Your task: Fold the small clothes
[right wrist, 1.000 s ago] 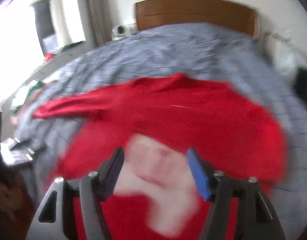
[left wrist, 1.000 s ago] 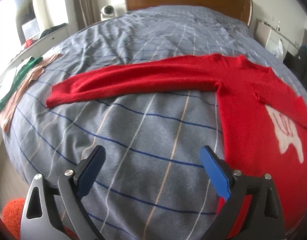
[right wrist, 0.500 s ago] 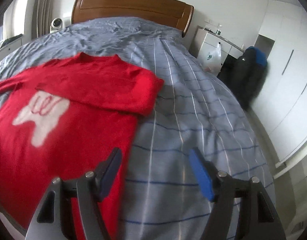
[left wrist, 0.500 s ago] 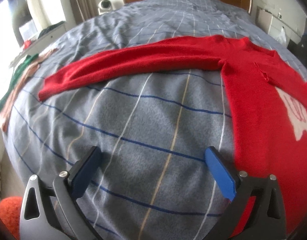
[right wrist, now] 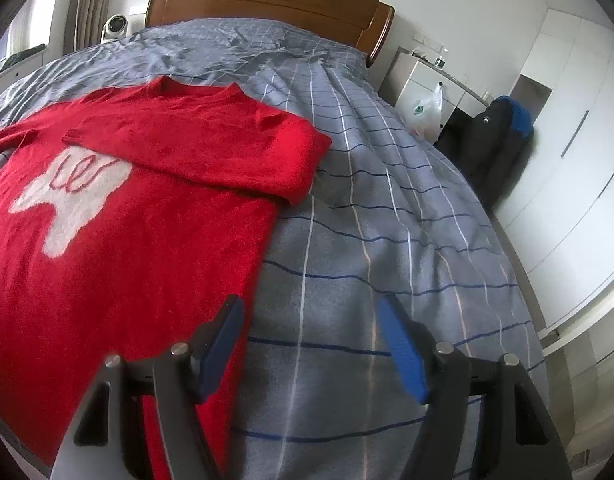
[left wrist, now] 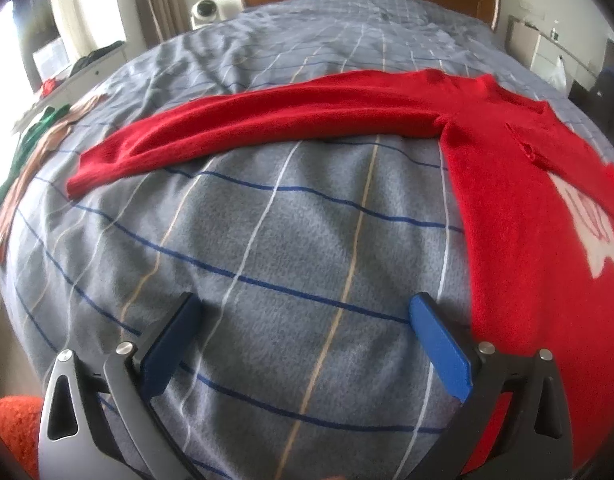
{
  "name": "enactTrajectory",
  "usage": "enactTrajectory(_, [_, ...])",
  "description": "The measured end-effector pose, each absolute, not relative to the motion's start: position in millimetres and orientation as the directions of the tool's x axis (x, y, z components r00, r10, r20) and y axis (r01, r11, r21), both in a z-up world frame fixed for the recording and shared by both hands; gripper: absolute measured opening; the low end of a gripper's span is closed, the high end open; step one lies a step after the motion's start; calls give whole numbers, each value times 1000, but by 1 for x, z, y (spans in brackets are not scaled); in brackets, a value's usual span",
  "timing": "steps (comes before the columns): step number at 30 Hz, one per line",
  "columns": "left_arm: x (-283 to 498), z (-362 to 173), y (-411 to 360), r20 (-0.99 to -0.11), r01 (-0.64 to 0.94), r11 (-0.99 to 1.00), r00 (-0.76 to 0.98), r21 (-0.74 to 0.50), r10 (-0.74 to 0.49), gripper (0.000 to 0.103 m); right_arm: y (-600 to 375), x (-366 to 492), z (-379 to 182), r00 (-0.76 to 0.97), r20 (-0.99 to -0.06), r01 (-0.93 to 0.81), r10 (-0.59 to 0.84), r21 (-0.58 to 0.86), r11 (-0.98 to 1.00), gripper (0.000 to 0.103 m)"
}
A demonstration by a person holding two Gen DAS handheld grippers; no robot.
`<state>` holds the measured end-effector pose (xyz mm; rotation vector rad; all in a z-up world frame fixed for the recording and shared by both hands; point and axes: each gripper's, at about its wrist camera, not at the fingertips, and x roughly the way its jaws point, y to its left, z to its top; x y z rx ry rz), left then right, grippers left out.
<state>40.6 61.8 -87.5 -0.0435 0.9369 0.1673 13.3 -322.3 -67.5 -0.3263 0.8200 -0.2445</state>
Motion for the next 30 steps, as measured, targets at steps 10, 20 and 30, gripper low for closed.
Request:
enactTrajectory(10, [40, -88, 61, -795, -163, 986, 592, 42, 132, 103, -320, 12, -70, 656, -663, 94, -360, -402, 911, 69])
enactTrajectory(20, [39, -88, 62, -803, -134, 990, 586, 32, 106, 103, -329, 7, -65, 677, -656, 123, -334, -346, 930, 69])
enactTrajectory(30, [38, -88, 62, -805, -127, 991, 585, 34, 103, 103, -316, 3, -63, 704, -641, 93, -305, -343, 935, 69])
